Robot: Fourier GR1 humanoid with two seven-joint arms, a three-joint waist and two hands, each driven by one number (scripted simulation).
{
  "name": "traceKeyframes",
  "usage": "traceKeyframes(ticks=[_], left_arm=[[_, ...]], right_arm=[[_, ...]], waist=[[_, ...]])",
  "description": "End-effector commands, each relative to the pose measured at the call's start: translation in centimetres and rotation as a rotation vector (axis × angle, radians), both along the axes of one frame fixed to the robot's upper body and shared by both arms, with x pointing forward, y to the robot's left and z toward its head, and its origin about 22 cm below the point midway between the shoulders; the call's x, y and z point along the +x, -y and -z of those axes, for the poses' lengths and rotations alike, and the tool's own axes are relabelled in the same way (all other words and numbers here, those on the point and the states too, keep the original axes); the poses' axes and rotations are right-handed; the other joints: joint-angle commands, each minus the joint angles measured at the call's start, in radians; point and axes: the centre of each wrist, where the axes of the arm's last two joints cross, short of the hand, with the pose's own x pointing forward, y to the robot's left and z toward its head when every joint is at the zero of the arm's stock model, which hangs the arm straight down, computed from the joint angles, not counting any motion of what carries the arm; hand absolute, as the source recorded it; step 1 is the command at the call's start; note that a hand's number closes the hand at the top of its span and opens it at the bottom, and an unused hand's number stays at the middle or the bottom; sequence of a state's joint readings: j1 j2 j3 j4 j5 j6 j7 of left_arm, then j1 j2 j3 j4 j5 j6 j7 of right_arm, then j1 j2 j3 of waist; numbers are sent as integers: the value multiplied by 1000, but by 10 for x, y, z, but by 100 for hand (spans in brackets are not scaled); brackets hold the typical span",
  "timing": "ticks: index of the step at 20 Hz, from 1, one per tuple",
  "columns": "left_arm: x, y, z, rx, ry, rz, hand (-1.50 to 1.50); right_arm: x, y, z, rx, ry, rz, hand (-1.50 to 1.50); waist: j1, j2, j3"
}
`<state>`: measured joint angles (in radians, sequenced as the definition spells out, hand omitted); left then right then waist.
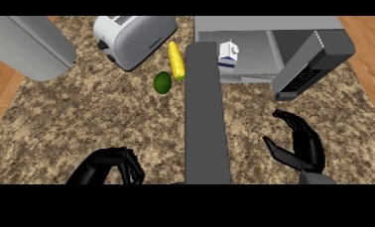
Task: Pick up the milk, place it into the microwave and close the microwave
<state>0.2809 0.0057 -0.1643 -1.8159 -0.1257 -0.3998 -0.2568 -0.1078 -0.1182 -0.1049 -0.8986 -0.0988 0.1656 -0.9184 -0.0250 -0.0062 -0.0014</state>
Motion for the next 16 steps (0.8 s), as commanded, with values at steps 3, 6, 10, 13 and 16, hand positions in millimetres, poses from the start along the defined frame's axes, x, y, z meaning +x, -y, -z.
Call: traceKeyframes(ticks=[3, 6, 10, 13, 16], left_arm=[[31, 39, -5, 98, 36, 44, 150], [63, 64, 7, 123, 53, 75, 150], [72, 99, 12, 175, 35, 142, 150], [83, 135, -10, 221, 143, 171, 150], [90, 157, -2, 269, 89, 246, 150]], right_arm=[[-33, 49, -30, 42, 31, 46, -150], [-28, 56, -49, 45, 41, 60, -150], [-39, 60, -57, -19, 62, 84, -150], [-34, 61, -67, -30, 68, 82, -150], [-41, 66, -80, -48, 91, 36, -150]], waist=[[8, 4, 1], [6, 6, 0], [6, 7, 1], [3, 7, 1], [-4, 7, 1]])
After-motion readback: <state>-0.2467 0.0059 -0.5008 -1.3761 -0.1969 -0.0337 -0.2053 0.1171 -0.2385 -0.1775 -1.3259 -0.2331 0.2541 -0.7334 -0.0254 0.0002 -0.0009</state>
